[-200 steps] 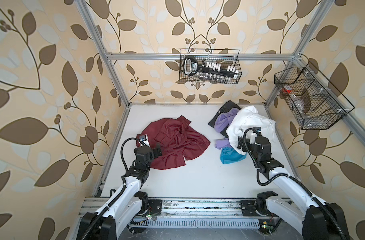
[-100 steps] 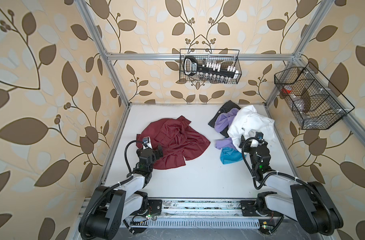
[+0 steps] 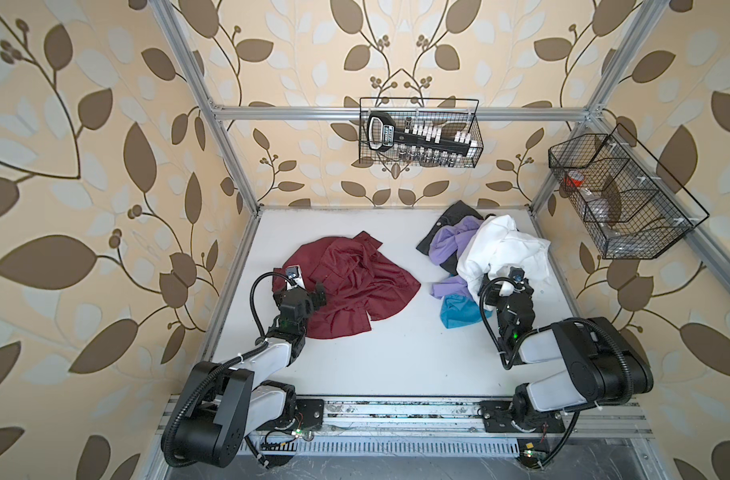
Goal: Pick out a specific cloth from the pile
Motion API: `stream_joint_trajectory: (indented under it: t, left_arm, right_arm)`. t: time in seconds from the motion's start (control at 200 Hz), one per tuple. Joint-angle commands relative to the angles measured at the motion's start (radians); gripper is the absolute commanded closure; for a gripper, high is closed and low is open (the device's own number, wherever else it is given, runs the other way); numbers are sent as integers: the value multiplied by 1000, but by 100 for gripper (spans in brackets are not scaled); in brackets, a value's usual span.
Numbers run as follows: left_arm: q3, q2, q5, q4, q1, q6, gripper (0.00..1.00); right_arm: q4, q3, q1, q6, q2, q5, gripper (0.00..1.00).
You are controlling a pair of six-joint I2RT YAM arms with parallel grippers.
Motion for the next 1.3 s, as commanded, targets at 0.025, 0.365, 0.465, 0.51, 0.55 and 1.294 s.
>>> stream_joint_trajectory:
  t: [0.025, 0.365, 0.465, 0.51, 0.55, 1.294]
  left_arm:
    - [44, 14, -27, -27, -10, 19, 1]
    - [8, 327, -57, 393, -1, 162, 1]
    - [71, 312, 1, 235, 39, 122, 1]
    - [88, 322, 20, 219, 61, 109, 1]
    - [102, 332, 38, 204, 74, 105, 1]
    - [117, 315, 75, 150, 99, 83, 1]
  right_arm:
    - [-5, 18, -9, 16, -4, 12, 0]
    - [-7, 20, -10, 17, -2, 11, 0]
    - [-10, 21, -11, 19, -2, 8, 0]
    - [-12, 23, -12, 21, -2, 5, 0]
    - [-12, 23, -14, 21, -2, 4, 0]
    - [-20, 27, -19, 25, -2, -5, 0]
